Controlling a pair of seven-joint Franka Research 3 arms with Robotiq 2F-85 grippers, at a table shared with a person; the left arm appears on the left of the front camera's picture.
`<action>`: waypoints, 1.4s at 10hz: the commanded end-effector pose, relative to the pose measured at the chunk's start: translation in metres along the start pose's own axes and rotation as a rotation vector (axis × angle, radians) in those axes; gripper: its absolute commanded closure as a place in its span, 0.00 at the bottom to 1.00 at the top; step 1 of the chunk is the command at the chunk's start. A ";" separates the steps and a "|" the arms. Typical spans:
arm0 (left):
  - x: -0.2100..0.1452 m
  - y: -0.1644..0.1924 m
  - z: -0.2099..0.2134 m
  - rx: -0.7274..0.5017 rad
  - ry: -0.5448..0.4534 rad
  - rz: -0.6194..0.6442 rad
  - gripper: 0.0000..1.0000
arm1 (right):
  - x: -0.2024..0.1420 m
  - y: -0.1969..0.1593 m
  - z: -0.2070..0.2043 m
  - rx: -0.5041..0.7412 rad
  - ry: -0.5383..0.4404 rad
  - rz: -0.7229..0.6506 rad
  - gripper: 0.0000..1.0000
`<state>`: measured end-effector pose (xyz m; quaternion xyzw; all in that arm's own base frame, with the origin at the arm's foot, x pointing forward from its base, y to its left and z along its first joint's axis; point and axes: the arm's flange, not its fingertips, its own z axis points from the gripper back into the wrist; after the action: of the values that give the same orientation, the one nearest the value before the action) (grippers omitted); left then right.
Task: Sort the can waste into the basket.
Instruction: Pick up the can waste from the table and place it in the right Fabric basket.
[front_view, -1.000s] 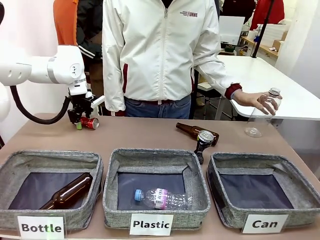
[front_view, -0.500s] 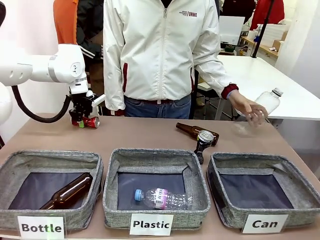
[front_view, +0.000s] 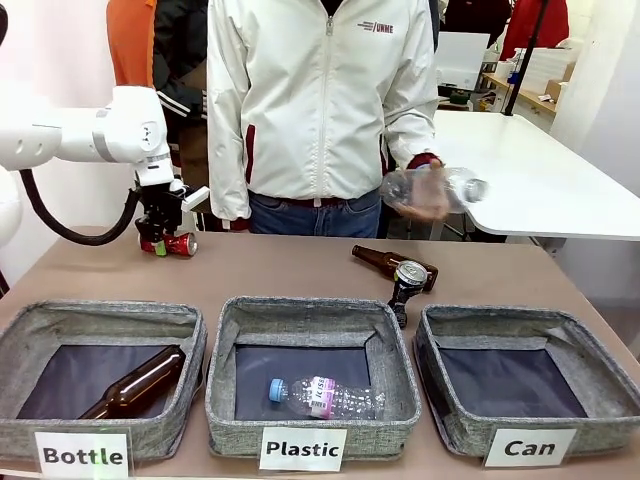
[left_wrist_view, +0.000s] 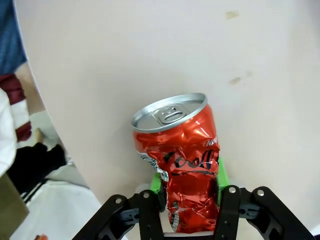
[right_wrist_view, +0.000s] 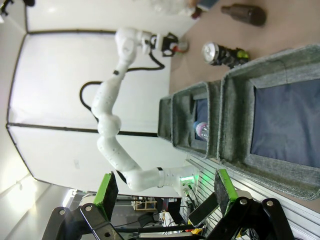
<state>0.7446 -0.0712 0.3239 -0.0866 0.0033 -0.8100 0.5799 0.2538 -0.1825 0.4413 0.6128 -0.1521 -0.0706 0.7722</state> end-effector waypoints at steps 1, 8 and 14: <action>-0.011 -0.089 0.048 -0.088 -0.088 0.072 0.74 | 0.002 0.002 0.000 0.024 -0.011 0.025 0.00; -0.027 -0.325 0.110 -0.019 -0.572 0.004 0.74 | 0.002 0.002 0.000 0.024 -0.011 0.025 0.00; -0.024 -0.319 0.111 -0.054 -0.515 0.007 0.74 | 0.002 0.002 0.000 0.024 -0.011 0.025 0.00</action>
<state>0.4679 0.0611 0.4574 -0.3075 -0.1275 -0.7620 0.5554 0.2538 -0.1827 0.4418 0.6128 -0.1518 -0.0701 0.7723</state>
